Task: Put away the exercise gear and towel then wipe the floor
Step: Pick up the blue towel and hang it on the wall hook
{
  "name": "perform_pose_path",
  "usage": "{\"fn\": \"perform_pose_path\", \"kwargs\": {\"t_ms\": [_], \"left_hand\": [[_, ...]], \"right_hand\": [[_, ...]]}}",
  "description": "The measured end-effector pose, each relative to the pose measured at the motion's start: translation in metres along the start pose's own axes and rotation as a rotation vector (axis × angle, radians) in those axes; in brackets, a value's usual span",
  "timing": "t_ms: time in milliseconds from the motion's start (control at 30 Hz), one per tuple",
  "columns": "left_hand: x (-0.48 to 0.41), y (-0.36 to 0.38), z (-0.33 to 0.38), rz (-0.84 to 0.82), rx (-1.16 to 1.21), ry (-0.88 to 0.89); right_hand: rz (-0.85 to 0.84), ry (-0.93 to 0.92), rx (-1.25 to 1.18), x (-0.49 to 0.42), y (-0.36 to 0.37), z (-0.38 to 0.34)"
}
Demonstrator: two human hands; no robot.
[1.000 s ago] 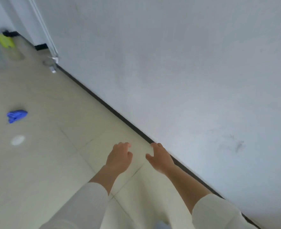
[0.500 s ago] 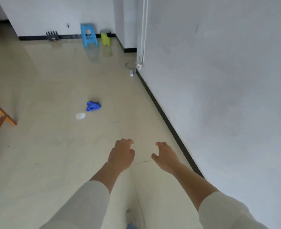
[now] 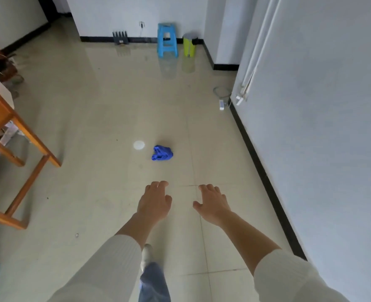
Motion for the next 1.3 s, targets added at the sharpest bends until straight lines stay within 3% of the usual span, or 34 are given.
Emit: {"fn": "perform_pose_path", "kwargs": {"t_ms": [400, 667, 1033, 1300], "left_hand": [[-0.286, -0.144, -0.099, -0.097, -0.052, -0.002], [-0.493, -0.181, -0.145, -0.157, -0.02, -0.001], [-0.741, -0.172, -0.21, -0.356, 0.035, -0.127], [-0.89, -0.042, -0.288, -0.46, 0.151, -0.18]], "right_hand": [[-0.043, 0.108, -0.133, -0.295, -0.093, -0.093], [-0.078, 0.138, -0.19, -0.497, -0.129, -0.106], [-0.23, 0.251, -0.256, -0.741, -0.141, -0.087], [-0.283, 0.32, -0.293, -0.895, -0.025, -0.041]]}}
Point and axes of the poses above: each hand's wrist, its own x-axis away from the middle knuckle, its own y-axis out of the palm, z = x × y, the point moved 4 cm from there along -x, towards the middle knuckle, and after that the axes turned 10 degrees about -z, right-handed, at the moved point
